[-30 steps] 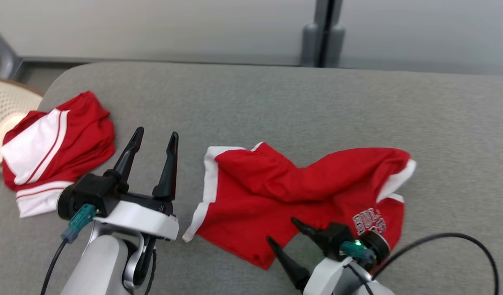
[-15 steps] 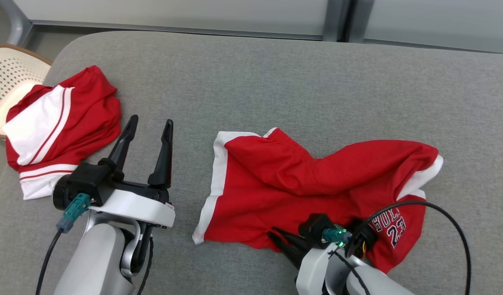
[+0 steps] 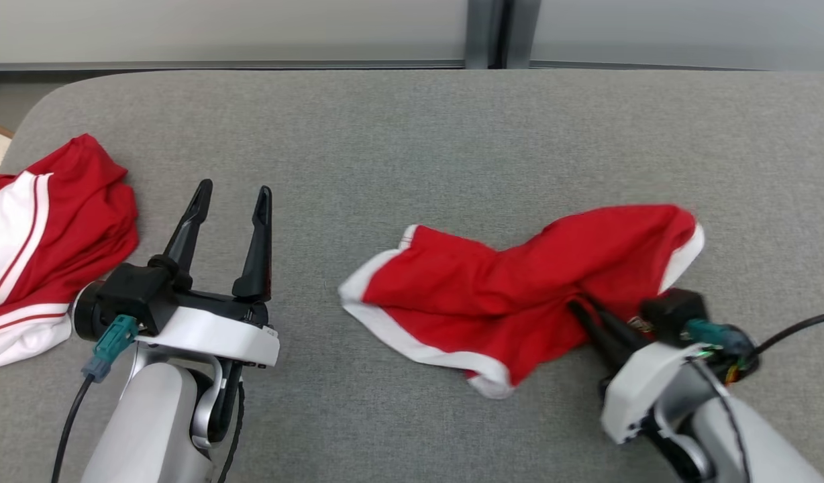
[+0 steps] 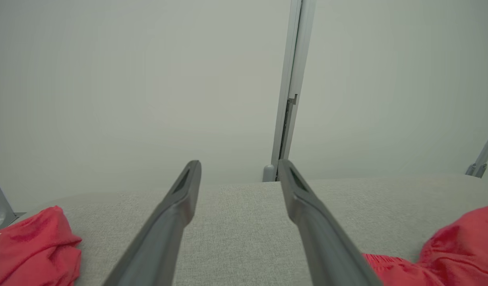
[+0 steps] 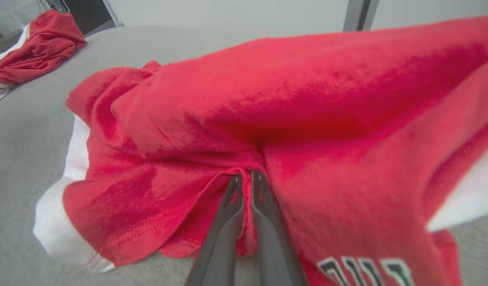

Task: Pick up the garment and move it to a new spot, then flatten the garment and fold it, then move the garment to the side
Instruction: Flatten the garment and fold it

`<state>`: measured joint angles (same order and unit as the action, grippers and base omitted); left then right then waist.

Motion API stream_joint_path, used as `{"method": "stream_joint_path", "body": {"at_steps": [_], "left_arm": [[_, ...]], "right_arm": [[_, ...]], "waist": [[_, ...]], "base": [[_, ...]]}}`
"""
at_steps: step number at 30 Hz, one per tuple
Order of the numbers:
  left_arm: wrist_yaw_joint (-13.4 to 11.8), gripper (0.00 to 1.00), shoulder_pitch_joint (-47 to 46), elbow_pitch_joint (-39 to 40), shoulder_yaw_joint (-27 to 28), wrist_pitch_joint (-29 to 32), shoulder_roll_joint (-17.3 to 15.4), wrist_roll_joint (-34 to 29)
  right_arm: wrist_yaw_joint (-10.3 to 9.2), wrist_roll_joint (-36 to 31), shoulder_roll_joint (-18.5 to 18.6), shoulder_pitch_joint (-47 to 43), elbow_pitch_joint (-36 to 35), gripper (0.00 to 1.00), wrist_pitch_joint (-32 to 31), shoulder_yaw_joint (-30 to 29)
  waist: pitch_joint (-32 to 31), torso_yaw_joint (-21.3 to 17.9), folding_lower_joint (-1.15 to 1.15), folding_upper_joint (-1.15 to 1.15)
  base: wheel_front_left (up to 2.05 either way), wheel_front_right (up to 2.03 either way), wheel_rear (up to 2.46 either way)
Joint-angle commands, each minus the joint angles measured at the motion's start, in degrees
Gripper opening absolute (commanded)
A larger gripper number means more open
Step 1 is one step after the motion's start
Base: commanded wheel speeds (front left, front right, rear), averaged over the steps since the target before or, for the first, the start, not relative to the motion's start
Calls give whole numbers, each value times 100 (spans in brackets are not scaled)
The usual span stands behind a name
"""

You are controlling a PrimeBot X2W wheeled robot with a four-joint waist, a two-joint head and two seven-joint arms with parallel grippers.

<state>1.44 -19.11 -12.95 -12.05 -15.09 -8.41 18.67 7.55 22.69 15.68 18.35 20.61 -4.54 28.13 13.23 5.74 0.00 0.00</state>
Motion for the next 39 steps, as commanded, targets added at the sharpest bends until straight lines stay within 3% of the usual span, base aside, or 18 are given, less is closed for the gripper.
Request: {"method": "stream_joint_path", "body": {"at_steps": [1, 6, 10, 11, 12, 13, 14, 26, 39], "left_arm": [[-14, 100, 16, 31, 25, -7, -24, -25], [-14, 100, -44, 72, 24, -7, -21, -62], [-23, 100, -119, 108, -7, -7, 20, -91], [-19, 100, -128, 112, -16, -7, 32, -99], [-19, 100, -127, 113, -21, -7, 40, -105], [-20, 100, -119, 112, -20, -7, 40, -104], [-19, 100, -100, 102, -18, -7, 39, -112], [-84, 100, 455, 133, 71, -7, -16, -105], [-271, 100, 1188, 373, 74, 154, -163, -63]], "right_arm": [[-12, -73, 95, -126, -116, 0, -57, -255], [-12, -209, 329, -337, -499, 0, -285, -1209], [-12, -180, 525, -297, -576, 0, -355, -1396], [-12, -140, 538, -263, -567, 6, -322, -1393], [-12, -101, 534, -240, -563, 40, -278, -1391], [-12, -97, 546, -228, -555, 93, -255, -1389], [-12, -75, 517, -224, -568, 100, -180, -1420], [-12, -363, -33, -908, -1454, 100, 584, -2183], [-11, -766, -575, -1630, -2091, 100, 527, -2090]], "waist": [[13, -59, 0, 0], [83, -146, 0, 0], [149, -185, 0, 0], [160, -191, 0, 0], [165, -198, 0, 0], [165, -203, 0, 0], [157, -211, 0, 0], [-308, -427, 0, 0], [-925, -647, 0, 0]], "base": [[0, 0, 0], [0, 0, 0], [0, 0, 0], [0, 0, 0], [0, 0, 0], [0, 0, 0], [0, 0, 0], [0, 0, 0], [0, 0, 0]]}}
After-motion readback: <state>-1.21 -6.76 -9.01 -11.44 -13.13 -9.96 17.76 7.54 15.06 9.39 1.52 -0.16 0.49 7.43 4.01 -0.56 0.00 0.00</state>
